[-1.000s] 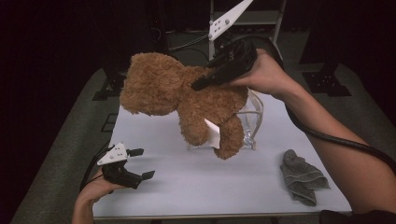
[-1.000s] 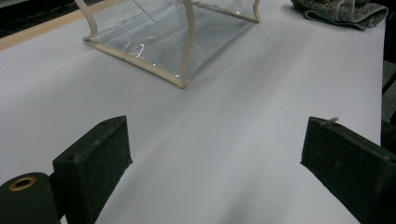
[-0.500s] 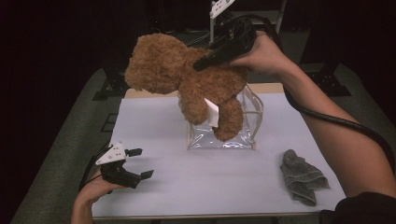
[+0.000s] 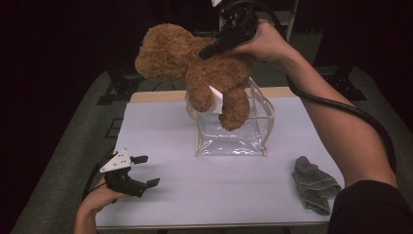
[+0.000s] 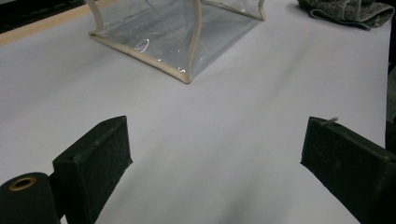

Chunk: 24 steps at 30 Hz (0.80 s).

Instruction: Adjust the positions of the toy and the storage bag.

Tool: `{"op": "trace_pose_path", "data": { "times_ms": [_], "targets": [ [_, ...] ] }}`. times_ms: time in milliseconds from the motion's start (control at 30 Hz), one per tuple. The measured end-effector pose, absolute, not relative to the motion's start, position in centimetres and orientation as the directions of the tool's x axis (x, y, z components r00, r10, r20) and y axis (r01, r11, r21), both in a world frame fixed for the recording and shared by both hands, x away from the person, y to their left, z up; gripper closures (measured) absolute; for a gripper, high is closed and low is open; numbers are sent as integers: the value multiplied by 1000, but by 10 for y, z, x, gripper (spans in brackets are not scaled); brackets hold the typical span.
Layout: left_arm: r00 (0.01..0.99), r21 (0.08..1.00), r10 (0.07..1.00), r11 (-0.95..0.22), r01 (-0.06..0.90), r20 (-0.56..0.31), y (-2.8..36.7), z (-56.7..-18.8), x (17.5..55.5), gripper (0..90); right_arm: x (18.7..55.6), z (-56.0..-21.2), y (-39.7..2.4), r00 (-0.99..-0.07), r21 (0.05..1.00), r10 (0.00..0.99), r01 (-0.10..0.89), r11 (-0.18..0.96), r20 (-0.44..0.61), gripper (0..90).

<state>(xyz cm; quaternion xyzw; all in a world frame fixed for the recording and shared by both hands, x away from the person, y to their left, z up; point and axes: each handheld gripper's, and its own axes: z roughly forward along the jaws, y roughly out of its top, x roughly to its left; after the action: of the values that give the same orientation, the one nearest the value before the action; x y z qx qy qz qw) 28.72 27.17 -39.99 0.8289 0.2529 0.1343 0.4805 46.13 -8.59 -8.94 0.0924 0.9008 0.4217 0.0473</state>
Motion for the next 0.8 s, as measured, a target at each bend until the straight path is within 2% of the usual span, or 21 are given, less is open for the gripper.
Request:
{"op": "trace_pose_path", "data": {
  "times_ms": [800],
  "targets": [
    [843, 851, 536, -428, 305, -33, 270, -405, 288, 76, 529, -112, -88, -956, 748, 292, 172, 641, -30, 691]
  ]
}}
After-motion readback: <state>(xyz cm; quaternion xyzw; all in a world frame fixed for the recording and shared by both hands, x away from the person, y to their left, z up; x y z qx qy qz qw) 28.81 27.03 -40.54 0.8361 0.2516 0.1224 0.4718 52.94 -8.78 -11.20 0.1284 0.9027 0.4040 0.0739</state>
